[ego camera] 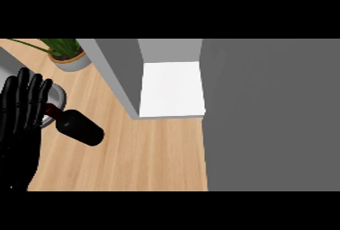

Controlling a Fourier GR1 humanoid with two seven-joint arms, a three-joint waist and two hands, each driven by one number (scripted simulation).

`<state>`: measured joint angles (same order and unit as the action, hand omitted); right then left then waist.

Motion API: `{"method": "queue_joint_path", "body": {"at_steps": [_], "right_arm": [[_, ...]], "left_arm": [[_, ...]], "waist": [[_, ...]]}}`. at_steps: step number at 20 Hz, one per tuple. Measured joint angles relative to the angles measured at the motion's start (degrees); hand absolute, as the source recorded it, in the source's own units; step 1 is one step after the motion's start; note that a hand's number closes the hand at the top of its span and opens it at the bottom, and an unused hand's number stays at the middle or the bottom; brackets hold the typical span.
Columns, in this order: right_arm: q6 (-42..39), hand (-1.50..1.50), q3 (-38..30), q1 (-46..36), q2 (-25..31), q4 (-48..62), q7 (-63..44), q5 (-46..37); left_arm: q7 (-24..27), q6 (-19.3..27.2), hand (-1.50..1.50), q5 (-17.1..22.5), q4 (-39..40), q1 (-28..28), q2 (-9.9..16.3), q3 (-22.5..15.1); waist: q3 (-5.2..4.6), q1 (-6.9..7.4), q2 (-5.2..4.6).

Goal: Pick up the wine, place it into the cabinet and close the cabinet

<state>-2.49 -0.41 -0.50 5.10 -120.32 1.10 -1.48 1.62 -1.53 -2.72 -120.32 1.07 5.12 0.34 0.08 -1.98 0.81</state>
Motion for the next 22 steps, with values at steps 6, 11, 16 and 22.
{"method": "queue_joint_path", "body": {"at_steps": [6, 11, 16, 22], "right_arm": [[-1.7, -1.5, 1.0, 3.9, -0.6, -2.9, 0.3, 2.6], [-8.1, -1.5, 4.6, 7.5, 1.6, -4.8, -4.3, 9.0], [-9.8, -1.5, 4.7, 10.6, 3.5, -11.9, -10.8, 13.7], [-8.0, -1.5, 4.8, 9.2, 3.7, -16.6, -18.3, 15.6]], "left_arm": [[-2.4, 14.3, -1.5, -12.2, 5.0, 3.0, -3.7, -0.6], [-6.1, 30.8, -1.5, -7.7, 10.6, 6.9, -4.7, -4.3], [-10.3, 45.1, -1.5, -9.5, 16.1, 13.9, -5.0, -12.0], [-17.1, 54.4, -1.5, -13.6, 21.0, 22.6, -5.1, -17.7]], "waist": [[0.03, 0.48, -0.66], [-0.08, -0.08, -0.89], [-0.08, 0.45, -0.79], [-0.07, 1.26, -0.74]]}}
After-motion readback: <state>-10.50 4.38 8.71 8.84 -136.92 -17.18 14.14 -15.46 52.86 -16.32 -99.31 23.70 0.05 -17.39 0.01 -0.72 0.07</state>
